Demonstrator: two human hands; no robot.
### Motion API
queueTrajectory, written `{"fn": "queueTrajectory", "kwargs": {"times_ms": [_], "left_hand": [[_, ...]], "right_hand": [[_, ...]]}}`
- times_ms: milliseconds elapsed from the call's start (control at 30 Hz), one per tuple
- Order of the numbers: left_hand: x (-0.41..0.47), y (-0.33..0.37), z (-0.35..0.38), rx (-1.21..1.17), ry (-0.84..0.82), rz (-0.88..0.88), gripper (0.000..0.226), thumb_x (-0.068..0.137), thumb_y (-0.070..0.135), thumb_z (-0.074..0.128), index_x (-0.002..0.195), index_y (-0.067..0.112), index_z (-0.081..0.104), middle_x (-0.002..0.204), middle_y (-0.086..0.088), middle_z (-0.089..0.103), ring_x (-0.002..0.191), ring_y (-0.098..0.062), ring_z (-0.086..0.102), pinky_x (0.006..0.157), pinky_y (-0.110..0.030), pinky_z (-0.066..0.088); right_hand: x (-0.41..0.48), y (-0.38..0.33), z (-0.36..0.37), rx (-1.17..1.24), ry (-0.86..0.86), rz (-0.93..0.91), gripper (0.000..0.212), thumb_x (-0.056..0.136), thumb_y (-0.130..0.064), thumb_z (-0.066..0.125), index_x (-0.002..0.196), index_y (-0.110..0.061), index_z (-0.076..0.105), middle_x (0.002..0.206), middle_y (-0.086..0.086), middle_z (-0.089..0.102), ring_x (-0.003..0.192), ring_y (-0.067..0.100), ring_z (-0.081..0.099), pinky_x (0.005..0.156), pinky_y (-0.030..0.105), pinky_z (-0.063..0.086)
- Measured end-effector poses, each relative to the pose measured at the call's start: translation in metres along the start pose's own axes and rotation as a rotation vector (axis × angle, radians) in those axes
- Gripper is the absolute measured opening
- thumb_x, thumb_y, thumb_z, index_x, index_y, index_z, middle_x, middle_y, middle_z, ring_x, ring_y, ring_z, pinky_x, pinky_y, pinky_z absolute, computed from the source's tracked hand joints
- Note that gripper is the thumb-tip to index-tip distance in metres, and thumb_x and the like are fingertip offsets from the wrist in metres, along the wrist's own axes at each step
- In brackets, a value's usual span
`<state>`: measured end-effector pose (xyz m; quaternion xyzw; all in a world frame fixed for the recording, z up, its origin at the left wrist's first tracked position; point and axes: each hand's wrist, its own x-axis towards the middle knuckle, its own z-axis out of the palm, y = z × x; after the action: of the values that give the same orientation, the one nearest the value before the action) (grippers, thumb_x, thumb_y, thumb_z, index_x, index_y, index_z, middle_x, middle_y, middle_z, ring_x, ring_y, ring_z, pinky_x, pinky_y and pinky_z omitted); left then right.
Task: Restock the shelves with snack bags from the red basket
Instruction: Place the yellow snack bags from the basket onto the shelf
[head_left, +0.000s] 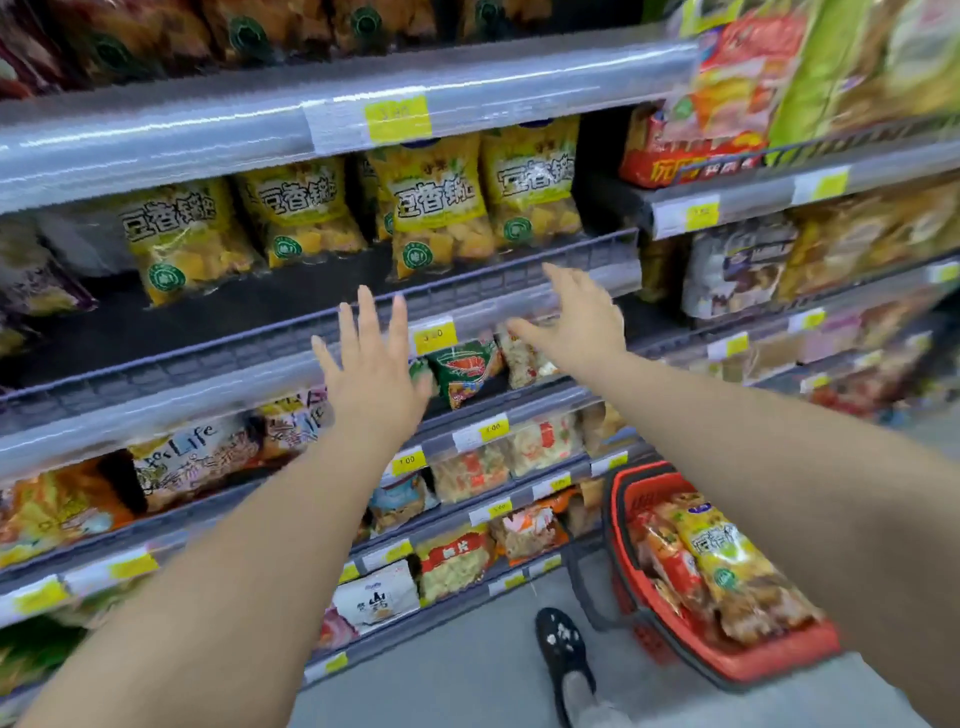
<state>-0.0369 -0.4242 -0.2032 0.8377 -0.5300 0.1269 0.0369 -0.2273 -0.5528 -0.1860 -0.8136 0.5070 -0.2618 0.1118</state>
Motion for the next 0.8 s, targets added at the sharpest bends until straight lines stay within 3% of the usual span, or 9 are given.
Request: {"fn": "queueTrajectory", "kwargs": {"times_ms": [67,167,400,567,800], "left_hand": [[-0.019,0.041,0.010,-0.080,-0.052,0.130,0.089,0.092,0.059,0.040,0.148,0.029,-0.022,0.157,-0.007,-0.024,0.146,-0.032,-0.012,0.113,-0.059,0.003],[-0.048,0.094,0.025,-0.187,-0.157,0.257,0.088,0.092,0.053,0.046,0.149,0.031,-0.017,0.158,-0.006,-0.021,0.146,-0.031,-0.011,0.114,-0.057,0.002],[-0.102,0.188,0.066,-0.283,-0.413,0.273,0.090,0.087,0.047,0.056,0.152,0.031,-0.005,0.159,-0.007,-0.015,0.147,-0.031,-0.004,0.115,-0.052,0.008],[-0.126,0.252,0.092,-0.297,-0.598,0.191,0.086,0.084,0.045,0.060,0.151,0.027,0.011,0.159,-0.009,0.001,0.144,-0.031,0.016,0.112,-0.051,0.023],[-0.163,0.361,0.126,-0.389,-0.798,0.009,0.082,0.086,0.048,0.057,0.151,0.021,0.015,0.157,-0.012,0.008,0.140,-0.035,0.023,0.109,-0.049,0.029]], "right_hand": [[-0.032,0.033,-0.001,-0.076,0.002,0.036,0.080,0.080,-0.067,0.054,0.144,-0.024,0.034,0.146,0.005,0.037,0.135,0.027,0.033,0.105,0.045,0.034],[-0.083,0.082,-0.002,-0.162,-0.069,0.124,0.084,0.081,-0.064,0.056,0.149,-0.030,0.020,0.157,0.005,0.018,0.145,0.026,0.011,0.113,0.050,0.020],[-0.183,0.194,-0.009,-0.292,-0.299,0.325,0.094,0.079,-0.066,0.057,0.150,-0.038,0.001,0.160,0.000,-0.005,0.146,0.023,-0.006,0.115,0.053,0.007],[-0.220,0.269,-0.023,-0.275,-0.365,0.424,0.093,0.077,-0.063,0.058,0.149,-0.038,0.005,0.160,0.000,0.001,0.146,0.024,0.001,0.114,0.053,0.008],[-0.248,0.379,-0.049,-0.228,-0.475,0.566,0.088,0.076,-0.054,0.066,0.147,-0.029,0.020,0.152,0.005,0.025,0.137,0.028,0.028,0.106,0.048,0.031]]}}
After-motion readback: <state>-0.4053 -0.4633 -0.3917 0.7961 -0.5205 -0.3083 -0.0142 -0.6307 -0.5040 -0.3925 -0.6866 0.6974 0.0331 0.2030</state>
